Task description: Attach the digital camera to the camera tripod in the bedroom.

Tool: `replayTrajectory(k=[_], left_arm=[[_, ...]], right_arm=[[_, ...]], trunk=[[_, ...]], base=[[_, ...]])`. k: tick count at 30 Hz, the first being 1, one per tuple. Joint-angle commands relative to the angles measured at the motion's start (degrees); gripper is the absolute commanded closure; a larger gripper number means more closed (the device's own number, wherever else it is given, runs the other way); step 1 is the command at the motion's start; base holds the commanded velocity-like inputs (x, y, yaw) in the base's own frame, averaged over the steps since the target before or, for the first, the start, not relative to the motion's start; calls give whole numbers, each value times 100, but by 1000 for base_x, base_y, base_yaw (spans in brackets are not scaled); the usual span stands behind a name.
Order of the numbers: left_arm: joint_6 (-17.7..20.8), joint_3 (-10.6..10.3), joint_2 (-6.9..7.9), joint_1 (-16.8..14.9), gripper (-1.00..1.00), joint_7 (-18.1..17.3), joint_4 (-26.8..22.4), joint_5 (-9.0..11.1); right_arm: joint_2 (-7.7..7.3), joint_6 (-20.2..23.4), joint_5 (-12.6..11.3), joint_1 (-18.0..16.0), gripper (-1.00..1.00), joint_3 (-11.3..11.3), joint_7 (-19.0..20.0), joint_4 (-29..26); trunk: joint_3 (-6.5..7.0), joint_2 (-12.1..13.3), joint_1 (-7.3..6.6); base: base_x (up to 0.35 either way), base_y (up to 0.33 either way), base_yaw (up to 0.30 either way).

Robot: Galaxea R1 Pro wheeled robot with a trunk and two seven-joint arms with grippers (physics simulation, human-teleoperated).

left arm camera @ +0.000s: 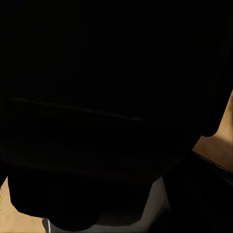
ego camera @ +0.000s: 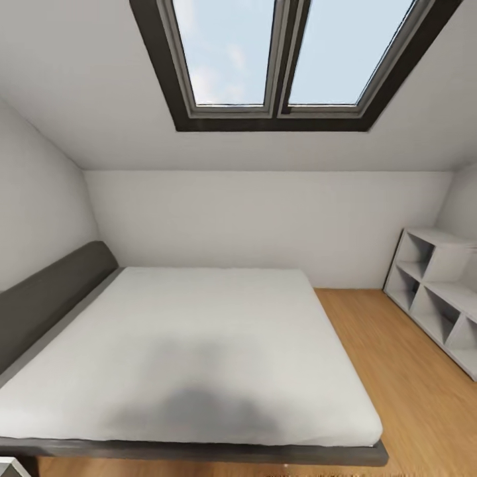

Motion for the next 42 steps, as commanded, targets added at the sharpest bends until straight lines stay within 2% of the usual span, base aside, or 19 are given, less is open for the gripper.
replayTrajectory(k=[1,21,25,29,32,35,40,42], left_arm=[[-22,40,0,-5,100,19,9,-68],[-36,56,-24,-5,100,18,-7,-115],[-45,47,-219,-5,100,16,-20,-125],[-48,36,-304,-5,100,17,-24,-128],[-53,35,-288,-5,100,20,-21,-100],[-55,35,-188,-5,100,21,-15,-63],[-58,41,-105,-5,100,22,-8,-44],[-57,47,-88,-5,100,26,-4,-34]], right_arm=[[-3,-27,51,-10,-100,-48,10,18],[6,24,59,-10,-100,-48,14,12],[73,44,71,-10,-100,-45,-14,-3],[175,65,78,-10,-100,-49,-40,-25],[207,47,77,-10,-100,-57,-53,-41],[223,-23,79,-10,-100,-68,-64,-58],[214,-237,81,-10,-100,-54,-75,-66],[192,-297,77,-10,-100,-51,-74,-68]], trunk=[[10,34,-21],[369,836,-461],[440,997,-548],[512,1157,-636],[566,1277,-702],[620,1398,-768],[710,1598,-878],[710,1598,-878]], base=[[0,0,-292],[0,0,-292],[0,0,-292],[0,0,-292],[0,0,-292],[0,0,-292],[0,0,-292],[0,0,-292]])
